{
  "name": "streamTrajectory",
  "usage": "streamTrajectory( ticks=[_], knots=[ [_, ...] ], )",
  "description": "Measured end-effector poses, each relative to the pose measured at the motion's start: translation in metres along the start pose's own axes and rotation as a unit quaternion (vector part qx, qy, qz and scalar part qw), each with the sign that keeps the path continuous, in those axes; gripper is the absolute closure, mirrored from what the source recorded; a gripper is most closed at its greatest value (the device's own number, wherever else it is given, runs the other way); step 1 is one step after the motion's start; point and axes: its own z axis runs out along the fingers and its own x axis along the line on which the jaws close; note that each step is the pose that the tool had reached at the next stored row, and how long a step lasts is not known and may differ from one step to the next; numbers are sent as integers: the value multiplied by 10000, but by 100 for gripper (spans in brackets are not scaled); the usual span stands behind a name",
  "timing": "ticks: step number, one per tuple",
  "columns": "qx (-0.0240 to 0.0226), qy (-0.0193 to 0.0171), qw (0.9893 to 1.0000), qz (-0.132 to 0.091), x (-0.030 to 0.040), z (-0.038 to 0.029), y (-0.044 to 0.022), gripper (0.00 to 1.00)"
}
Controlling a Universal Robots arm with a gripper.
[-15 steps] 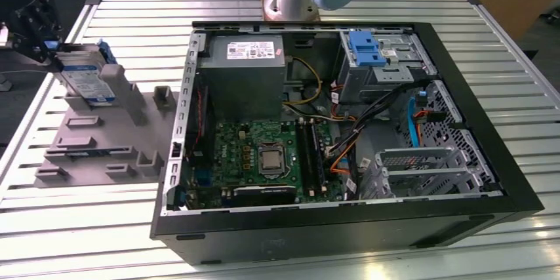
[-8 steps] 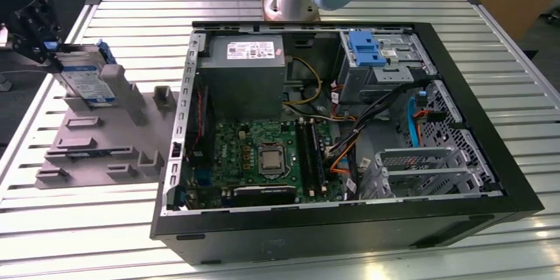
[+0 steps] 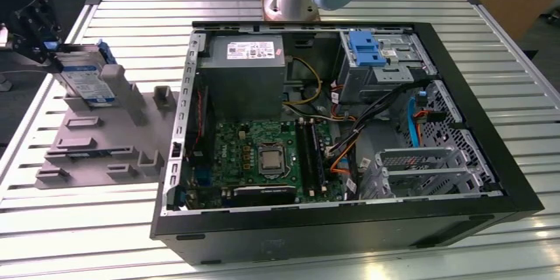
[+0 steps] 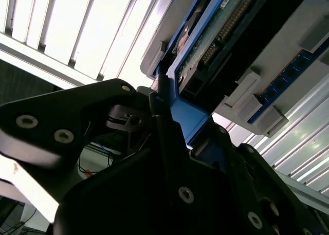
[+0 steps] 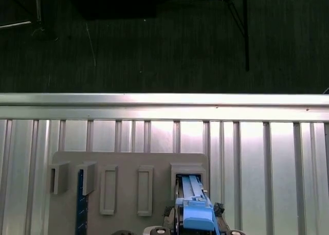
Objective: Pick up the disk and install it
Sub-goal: 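Pick up the disk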
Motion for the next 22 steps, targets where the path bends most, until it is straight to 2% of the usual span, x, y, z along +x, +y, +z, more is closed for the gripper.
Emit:
streamTrajectory(
  ticks=[6,7,11,14,17,22],
  knots=[
    [0,0,10000,-2,0,0,0,62],
    [0,0,10000,-2,0,0,0,55],
    [0,4,10000,-2,-1,-15,0,55],
    [28,11,10000,-2,-2,-16,1,55],
    [102,31,9999,-3,-2,-15,3,55],
    [120,33,9999,-3,-3,-12,6,55]
  ],
)
